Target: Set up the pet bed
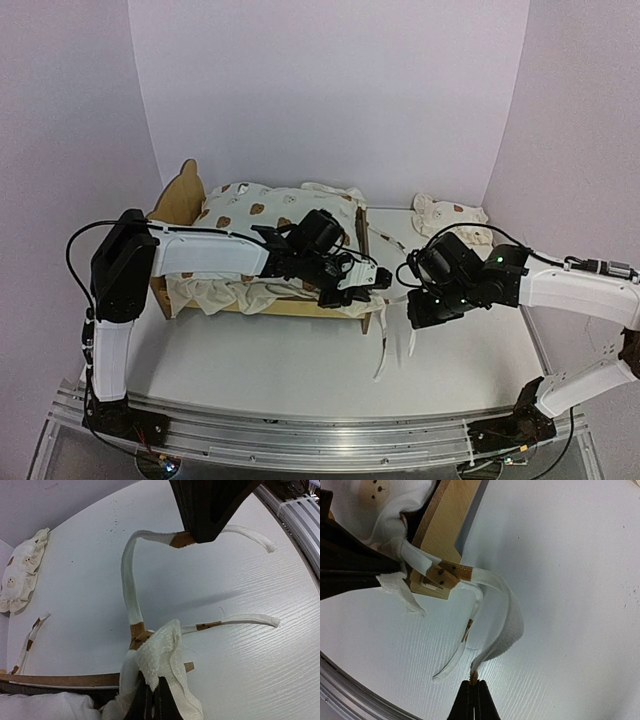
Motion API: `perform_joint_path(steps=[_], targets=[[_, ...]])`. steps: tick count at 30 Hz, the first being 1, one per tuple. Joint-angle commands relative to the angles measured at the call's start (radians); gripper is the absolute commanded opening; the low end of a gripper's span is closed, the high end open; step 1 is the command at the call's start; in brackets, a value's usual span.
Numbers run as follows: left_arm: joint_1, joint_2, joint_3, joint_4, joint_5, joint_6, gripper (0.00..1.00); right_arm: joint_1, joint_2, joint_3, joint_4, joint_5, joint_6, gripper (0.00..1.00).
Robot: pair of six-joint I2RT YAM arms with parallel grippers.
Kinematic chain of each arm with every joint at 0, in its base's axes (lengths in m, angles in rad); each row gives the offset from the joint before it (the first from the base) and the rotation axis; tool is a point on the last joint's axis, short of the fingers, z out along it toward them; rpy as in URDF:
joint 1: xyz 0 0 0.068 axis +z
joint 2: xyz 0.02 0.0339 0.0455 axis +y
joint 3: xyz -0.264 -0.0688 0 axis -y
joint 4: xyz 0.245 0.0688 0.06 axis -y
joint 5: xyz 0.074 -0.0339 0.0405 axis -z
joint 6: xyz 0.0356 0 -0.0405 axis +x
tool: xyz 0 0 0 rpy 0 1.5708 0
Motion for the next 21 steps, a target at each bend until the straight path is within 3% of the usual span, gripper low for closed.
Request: perform_joint_path(steps=[1,8,12,16,21], targets=[[0.001,-0.034,0.091,-0.061,-0.003,-0.06,0.0,-0.016,-0.063,-0.005,-0.009,0.006,-0.021,0.0],[0.058,-0.121,0.147,-0.212,0.043,-0.107,0.0,-0.031,-0.14,0.079,-0.082,0.019,-0.123,0.0],[0.115,-0.174,0.166,-0.272,0.061,-0.113,0.0,-0.033,-0.152,0.158,-0.091,-0.086,-0.221,0.0],[0.179,-0.233,0.141,-0.327,0.056,-0.08,0.0,-0.031,-0.085,0.254,-0.088,-0.239,-0.285,0.0],[0.261,-0.318,0.042,-0.347,0.026,-0.025,0.0,-0.032,0.118,0.407,-0.079,-0.336,-0.348,0.0]])
